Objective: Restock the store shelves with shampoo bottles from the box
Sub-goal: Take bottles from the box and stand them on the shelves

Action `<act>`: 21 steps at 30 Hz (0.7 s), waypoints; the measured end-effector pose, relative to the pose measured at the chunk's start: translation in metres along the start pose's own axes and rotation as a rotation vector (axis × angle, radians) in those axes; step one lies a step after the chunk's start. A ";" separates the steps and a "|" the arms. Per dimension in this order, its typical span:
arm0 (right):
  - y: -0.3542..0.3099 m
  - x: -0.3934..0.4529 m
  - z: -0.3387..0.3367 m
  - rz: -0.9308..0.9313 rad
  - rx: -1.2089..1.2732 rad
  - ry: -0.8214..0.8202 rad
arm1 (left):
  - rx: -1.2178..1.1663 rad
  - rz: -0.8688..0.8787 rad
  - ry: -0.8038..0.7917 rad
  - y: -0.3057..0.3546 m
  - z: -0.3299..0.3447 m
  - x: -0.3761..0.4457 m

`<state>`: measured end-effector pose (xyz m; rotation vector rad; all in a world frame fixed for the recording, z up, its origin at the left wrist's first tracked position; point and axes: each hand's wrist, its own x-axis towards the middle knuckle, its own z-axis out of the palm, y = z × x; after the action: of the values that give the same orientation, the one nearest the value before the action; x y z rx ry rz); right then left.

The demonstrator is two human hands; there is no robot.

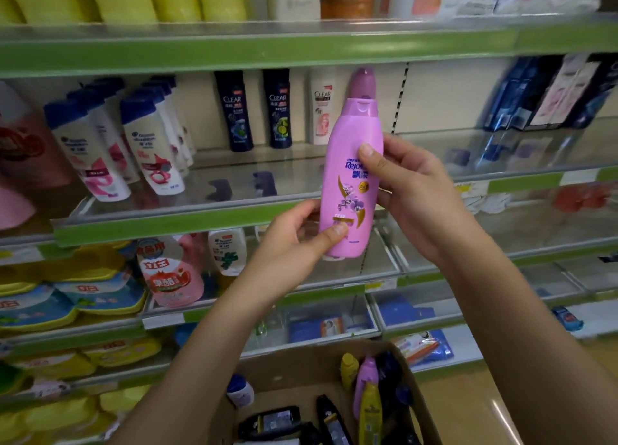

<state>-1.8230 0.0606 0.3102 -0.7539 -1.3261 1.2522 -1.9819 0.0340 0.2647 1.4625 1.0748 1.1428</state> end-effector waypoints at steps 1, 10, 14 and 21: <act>-0.001 0.007 -0.011 -0.007 -0.007 -0.002 | -0.005 0.000 0.016 0.000 0.009 0.012; 0.015 0.098 -0.102 -0.026 -0.062 -0.073 | 0.168 0.048 0.147 -0.015 0.064 0.134; 0.034 0.135 -0.126 -0.036 -0.087 -0.086 | 0.206 0.037 0.169 -0.027 0.072 0.174; 0.069 0.180 -0.152 -0.076 -0.115 -0.097 | 0.235 -0.033 0.144 -0.047 0.073 0.230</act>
<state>-1.7275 0.2831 0.2698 -0.7235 -1.5024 1.1729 -1.8741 0.2535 0.2425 1.5542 1.3663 1.1423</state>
